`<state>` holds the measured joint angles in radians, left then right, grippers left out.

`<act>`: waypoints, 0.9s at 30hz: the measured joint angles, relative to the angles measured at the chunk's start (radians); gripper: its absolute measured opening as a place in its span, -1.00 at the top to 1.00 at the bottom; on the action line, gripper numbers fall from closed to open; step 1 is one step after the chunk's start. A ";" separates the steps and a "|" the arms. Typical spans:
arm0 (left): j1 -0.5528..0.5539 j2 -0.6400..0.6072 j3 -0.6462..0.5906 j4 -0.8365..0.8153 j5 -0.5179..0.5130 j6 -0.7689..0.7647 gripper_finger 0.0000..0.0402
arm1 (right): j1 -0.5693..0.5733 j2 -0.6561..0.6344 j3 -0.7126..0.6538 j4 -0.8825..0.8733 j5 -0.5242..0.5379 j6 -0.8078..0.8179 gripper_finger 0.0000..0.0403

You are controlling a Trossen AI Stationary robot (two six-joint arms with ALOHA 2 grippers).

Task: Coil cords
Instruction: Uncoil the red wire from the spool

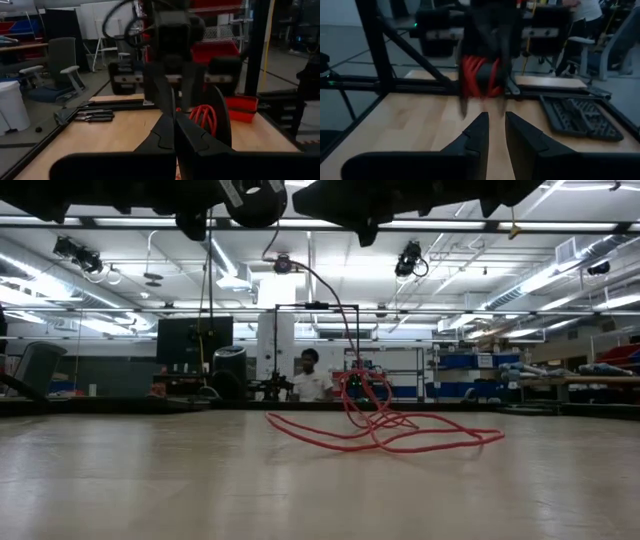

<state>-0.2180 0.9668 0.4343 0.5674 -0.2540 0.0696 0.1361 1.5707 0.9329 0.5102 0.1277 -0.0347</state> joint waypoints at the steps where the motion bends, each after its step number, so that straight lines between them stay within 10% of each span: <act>1: 0.000 0.000 0.000 -0.017 0.018 0.010 1.00 | -0.001 0.000 0.000 0.008 -0.001 0.000 0.70; 13: 0.002 0.053 -0.001 -0.146 -0.108 -0.039 1.00 | -0.005 0.000 -0.002 -0.130 0.117 -0.029 0.71; 22: 0.000 0.044 -0.001 -0.019 -0.044 -0.086 1.00 | -0.130 0.000 -0.010 -0.126 -0.334 0.085 0.71; 27: 0.000 0.020 0.000 0.133 0.043 -0.080 1.00 | -0.157 0.000 -0.010 -0.132 -0.337 0.215 0.71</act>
<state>-0.2180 0.9871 0.4346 0.7005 -0.2108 -0.0106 -0.0213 1.5703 0.9226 0.3780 -0.2097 0.1804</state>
